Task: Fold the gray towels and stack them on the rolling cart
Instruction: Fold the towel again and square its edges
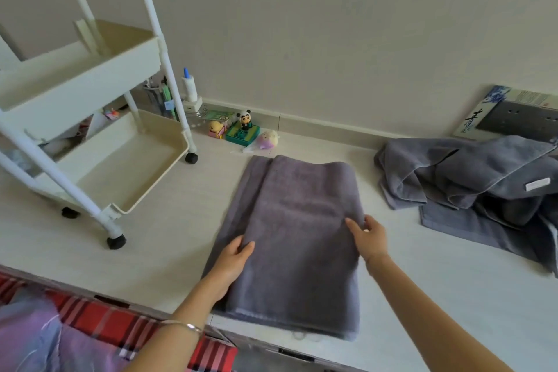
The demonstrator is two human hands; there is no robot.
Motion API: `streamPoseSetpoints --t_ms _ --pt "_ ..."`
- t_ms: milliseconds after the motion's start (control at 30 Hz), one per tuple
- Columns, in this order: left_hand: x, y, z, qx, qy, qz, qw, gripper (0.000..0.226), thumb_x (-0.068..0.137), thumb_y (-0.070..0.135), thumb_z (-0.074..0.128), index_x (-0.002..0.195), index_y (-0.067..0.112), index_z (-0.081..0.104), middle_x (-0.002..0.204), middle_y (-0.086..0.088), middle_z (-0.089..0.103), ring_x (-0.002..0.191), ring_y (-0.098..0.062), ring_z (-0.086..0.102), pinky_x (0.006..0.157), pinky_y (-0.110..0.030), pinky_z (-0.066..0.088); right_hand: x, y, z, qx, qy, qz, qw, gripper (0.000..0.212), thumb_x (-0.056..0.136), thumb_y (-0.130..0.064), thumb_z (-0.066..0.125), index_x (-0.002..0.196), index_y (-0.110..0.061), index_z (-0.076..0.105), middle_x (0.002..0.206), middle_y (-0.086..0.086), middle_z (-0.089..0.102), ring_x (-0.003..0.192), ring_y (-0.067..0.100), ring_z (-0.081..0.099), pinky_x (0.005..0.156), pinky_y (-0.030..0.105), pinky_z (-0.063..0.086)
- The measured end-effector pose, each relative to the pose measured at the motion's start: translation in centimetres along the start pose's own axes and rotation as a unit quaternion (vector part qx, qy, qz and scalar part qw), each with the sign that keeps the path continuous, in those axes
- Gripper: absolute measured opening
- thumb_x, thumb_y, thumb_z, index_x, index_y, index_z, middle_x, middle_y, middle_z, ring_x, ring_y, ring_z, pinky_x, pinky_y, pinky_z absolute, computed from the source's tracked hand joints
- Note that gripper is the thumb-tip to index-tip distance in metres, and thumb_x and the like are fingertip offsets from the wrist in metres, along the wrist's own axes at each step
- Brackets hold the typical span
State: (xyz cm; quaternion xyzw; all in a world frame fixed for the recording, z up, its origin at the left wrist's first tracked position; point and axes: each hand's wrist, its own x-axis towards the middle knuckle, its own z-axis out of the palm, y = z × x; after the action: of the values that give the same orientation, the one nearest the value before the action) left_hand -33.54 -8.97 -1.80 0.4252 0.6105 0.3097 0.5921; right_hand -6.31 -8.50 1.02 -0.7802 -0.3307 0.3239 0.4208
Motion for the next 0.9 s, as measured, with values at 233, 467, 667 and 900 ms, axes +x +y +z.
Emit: streamPoseSetpoints --t_ms 233,467,667,900 --pt "1.3 1.1 5.6 -0.003 -0.077 -0.011 0.997 0.023 0.098 0.014 0.050 0.118 0.012 0.060 0.108 -0.002 0.067 0.097 -0.012 0.064 0.077 -0.017 0.052 3.9 1.5 -4.5 -0.102 0.037 0.102 0.989 0.050 0.080 -0.019 0.072 0.120 0.002 0.050 0.120 0.019 0.053 0.111 0.036 0.052 0.091 0.039 0.041" --pt "3.6 2.2 1.4 0.075 -0.098 -0.010 0.992 0.018 0.097 0.018 0.052 0.111 0.020 0.064 0.105 0.001 0.069 0.097 -0.013 0.066 0.087 -0.031 0.053 8.2 -2.7 -1.1 -0.400 -0.182 -0.252 0.862 0.041 0.093 -0.049 0.046 0.128 -0.028 0.053 0.136 -0.002 0.046 0.129 0.023 0.039 0.109 0.038 0.026" --pt "7.1 4.4 -2.2 0.233 -0.070 0.051 0.969 0.030 0.095 0.009 0.051 0.124 0.015 0.060 0.120 0.000 0.064 0.108 -0.010 0.057 0.103 -0.031 0.042 5.9 -2.2 0.0 -0.465 -0.268 -0.291 0.792 0.037 0.093 -0.054 0.042 0.097 -0.023 0.061 0.091 -0.005 0.062 0.087 0.017 0.059 0.076 0.028 0.046" --pt "9.2 7.3 -4.4 0.402 -0.080 0.050 0.911 0.031 0.083 0.032 0.070 0.112 0.022 0.063 0.112 0.005 0.062 0.110 -0.011 0.055 0.098 -0.031 0.043 7.3 -4.0 0.0 -0.468 -0.313 -0.377 0.736 0.027 0.089 -0.049 0.055 0.105 -0.030 0.065 0.099 -0.014 0.066 0.093 0.009 0.062 0.083 0.029 0.050"
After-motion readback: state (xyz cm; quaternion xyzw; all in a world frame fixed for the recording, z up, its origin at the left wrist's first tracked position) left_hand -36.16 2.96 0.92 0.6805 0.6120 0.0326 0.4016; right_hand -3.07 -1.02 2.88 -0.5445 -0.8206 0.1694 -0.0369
